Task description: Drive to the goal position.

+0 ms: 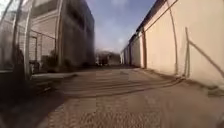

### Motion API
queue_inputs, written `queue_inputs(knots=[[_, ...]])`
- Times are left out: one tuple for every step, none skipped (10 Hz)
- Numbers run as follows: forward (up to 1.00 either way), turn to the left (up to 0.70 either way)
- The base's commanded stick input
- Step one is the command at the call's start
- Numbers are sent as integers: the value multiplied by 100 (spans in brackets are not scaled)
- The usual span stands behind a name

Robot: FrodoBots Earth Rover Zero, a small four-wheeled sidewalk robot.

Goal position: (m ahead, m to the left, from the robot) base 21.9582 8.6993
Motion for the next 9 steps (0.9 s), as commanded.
queue_inputs(knots=[[100, 0], [100, 0], [100, 0], [100, 0], [100, 0], [100, 0], [100, 0], [100, 0], [100, 0]])
